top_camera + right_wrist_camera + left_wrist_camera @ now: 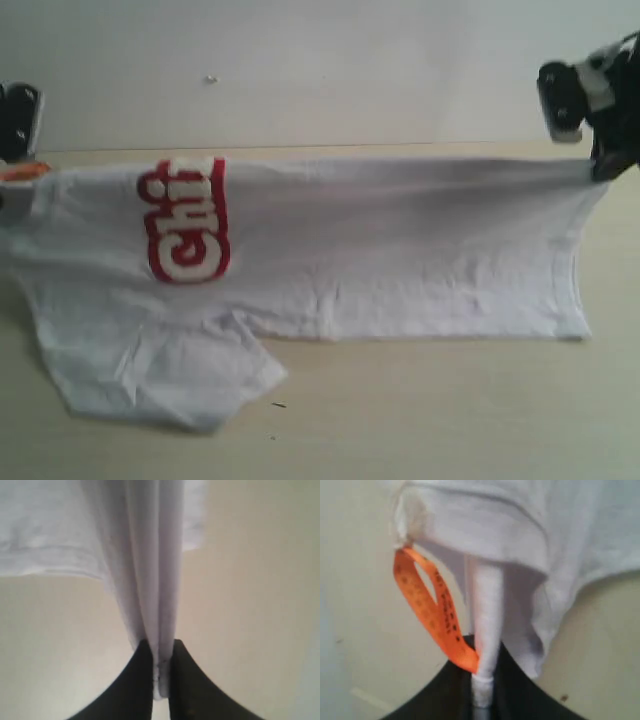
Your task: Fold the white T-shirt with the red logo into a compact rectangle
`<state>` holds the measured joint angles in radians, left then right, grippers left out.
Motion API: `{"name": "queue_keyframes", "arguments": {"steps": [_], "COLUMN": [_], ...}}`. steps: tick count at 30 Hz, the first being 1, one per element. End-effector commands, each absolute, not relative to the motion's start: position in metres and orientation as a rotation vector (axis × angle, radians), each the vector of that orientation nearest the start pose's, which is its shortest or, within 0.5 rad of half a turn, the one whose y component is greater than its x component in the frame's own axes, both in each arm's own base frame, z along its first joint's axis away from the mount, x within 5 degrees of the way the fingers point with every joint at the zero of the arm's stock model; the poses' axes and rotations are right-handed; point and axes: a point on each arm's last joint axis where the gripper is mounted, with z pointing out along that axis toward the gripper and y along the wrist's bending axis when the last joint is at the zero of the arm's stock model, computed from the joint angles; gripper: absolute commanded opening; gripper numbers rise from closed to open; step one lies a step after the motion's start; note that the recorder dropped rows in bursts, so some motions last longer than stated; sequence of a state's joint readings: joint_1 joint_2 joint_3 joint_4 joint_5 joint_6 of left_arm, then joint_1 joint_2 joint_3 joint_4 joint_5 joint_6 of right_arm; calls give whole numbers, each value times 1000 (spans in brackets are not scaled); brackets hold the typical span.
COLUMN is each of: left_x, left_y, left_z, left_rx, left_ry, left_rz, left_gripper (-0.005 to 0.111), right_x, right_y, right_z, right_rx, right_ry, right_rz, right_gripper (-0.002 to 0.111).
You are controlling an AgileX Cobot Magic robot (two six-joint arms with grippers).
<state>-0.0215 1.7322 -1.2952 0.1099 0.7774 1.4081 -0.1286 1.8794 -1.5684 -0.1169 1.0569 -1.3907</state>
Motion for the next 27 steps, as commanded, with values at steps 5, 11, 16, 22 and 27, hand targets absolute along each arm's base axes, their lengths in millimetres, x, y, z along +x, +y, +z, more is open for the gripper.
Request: {"name": "queue_keyframes", "arguments": {"steps": [5, 11, 16, 22, 27], "left_x": [331, 300, 274, 252, 245], "left_y": [11, 13, 15, 16, 15], "left_z": [376, 417, 446, 457, 451], "left_rx": [1584, 1383, 1183, 1094, 1107], "left_ry": [1912, 1873, 1820, 1860, 1953], "left_rz": [899, 957, 977, 946, 865], "left_gripper": [0, 0, 0, 0, 0], "right_x": [360, 332, 309, 294, 287], "right_y": [-46, -40, -37, -29, -22], "right_z": [396, 448, 468, 475, 466], "right_rx": [-1453, -1070, -1027, -894, -941], "right_ry": [2130, 2020, 1994, 2042, 2128], "right_rz": [-581, -620, -629, -463, -320], "right_gripper": [0, 0, 0, 0, 0]}}
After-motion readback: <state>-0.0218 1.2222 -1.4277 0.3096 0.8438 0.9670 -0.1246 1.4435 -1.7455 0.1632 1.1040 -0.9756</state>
